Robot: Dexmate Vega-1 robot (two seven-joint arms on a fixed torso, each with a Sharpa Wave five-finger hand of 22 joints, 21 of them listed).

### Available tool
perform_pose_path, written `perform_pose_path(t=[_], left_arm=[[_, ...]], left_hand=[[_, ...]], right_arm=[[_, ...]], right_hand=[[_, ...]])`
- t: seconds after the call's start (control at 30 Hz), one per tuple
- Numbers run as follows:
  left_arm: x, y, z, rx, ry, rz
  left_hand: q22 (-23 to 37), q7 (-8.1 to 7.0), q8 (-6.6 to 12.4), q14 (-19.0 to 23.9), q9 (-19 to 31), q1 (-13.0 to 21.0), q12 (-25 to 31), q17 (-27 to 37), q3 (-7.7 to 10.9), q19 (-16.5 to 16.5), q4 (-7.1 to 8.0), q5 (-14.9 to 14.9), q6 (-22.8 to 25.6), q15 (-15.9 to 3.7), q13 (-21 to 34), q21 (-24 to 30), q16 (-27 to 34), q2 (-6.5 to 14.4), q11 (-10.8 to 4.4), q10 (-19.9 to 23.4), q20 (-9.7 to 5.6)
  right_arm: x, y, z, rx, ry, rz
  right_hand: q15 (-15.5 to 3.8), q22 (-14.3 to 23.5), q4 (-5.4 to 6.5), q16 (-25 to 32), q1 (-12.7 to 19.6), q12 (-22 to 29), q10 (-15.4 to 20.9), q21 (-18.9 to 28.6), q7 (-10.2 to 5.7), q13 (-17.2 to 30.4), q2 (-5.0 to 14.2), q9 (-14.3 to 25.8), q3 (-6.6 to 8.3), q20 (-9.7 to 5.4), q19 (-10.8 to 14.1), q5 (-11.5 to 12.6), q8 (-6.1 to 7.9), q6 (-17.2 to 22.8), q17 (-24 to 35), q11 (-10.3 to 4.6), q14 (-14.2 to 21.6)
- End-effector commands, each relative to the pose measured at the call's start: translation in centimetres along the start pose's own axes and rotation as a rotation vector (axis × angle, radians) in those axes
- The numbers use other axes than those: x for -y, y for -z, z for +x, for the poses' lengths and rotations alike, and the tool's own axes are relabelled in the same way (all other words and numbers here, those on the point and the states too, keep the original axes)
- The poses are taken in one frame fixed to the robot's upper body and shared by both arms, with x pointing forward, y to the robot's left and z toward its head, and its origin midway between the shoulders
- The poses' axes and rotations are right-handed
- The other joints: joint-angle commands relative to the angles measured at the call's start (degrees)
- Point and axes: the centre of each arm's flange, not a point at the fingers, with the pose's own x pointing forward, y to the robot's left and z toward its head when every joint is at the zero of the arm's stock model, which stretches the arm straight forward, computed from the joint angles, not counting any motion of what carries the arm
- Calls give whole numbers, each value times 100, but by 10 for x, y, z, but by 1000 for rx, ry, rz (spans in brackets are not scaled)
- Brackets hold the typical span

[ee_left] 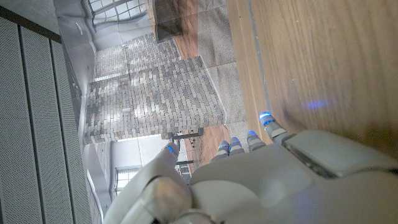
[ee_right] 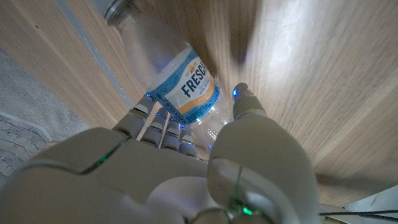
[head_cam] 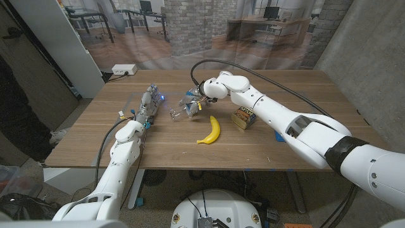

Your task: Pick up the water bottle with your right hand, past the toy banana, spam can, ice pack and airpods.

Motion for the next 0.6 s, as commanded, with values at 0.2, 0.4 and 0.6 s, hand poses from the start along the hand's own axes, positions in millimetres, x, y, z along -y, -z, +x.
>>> perform_pose_path(t=[0.2, 0.4, 0.6], left_arm=[[-1, 1, -1, 1, -5, -4], [-1, 1, 0, 2, -6, -5], [-1, 2, 0, 2, -5, -5]], left_hand=[[6, -3, 17, -726, 12, -48, 27, 33, -28, -595, -1, 25, -494, 7, 32, -17, 17, 128, -11, -518, 14], [6, -4, 17, -724, 12, -48, 26, 33, -30, -591, 0, 26, -494, 3, 32, -23, 17, 128, -11, -519, 19], [7, -6, 18, -726, 12, -49, 25, 33, -33, -591, 0, 26, -492, 6, 32, -30, 17, 128, -5, -523, 18]], right_arm=[[-7, -6, 3, -5, 88, -60], [-9, -7, 4, -4, 98, -67], [-8, -7, 1, -1, 127, -65]], right_hand=[[-435, 92, 68, 344, 849, 228, 1106, 235, -323, 90, 275, 59, -132, -179, 768, 223, 326, 1304, 141, -145, 1116], [-730, 184, 47, 820, 1363, 315, 1587, 564, -397, 192, 670, 97, -208, -239, 1469, 249, 550, 2216, 444, -170, 1813], [-801, 286, -33, 1181, 1851, 400, 1919, 845, -328, 265, 929, 122, -184, -222, 1807, 223, 712, 2748, 743, -156, 2150]])
